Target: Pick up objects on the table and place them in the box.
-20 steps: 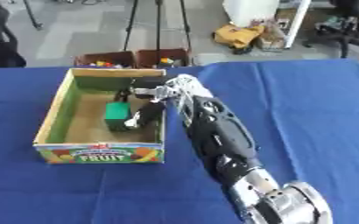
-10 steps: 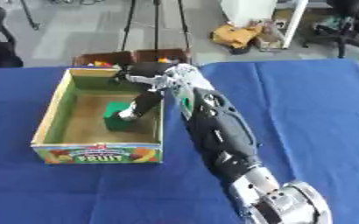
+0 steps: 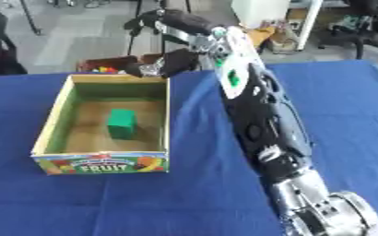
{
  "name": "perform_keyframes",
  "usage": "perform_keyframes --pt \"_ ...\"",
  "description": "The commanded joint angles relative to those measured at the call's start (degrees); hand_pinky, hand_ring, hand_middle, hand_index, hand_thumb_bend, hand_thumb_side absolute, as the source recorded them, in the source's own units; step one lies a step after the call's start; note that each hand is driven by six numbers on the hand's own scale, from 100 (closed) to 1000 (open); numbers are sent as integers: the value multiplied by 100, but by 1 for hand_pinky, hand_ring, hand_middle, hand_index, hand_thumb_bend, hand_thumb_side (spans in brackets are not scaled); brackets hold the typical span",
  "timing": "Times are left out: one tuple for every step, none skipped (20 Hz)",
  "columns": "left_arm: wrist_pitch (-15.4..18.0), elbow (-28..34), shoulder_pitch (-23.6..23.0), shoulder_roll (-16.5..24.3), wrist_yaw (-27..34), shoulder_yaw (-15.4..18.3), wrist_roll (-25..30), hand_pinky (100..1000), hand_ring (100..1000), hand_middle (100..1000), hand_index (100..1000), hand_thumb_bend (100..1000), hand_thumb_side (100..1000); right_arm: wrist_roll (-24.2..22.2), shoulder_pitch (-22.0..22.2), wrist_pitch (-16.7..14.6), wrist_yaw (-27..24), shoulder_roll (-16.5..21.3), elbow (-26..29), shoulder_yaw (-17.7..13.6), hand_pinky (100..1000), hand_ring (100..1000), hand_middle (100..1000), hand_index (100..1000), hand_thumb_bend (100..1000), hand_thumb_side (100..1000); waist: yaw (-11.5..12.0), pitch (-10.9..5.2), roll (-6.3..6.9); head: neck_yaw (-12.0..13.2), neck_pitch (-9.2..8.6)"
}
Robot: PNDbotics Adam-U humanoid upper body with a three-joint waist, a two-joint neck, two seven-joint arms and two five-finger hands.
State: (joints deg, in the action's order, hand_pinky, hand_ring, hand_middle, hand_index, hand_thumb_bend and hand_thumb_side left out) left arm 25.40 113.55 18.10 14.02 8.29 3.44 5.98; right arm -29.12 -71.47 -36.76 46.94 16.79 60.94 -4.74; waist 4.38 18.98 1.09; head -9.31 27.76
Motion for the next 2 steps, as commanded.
perform_keyframes --pt "60 104 18 110 -20 68 -77 616 689 767 959 100 959 56 104 109 -653 429 865 19 766 949 767 939 462 797 -27 -156 46 85 44" --pt "83 104 18 116 -19 78 -103 617 690 768 959 100 955 213 228 210 -819 543 1164 17 754 935 768 935 450 811 -45 -158 69 117 51"
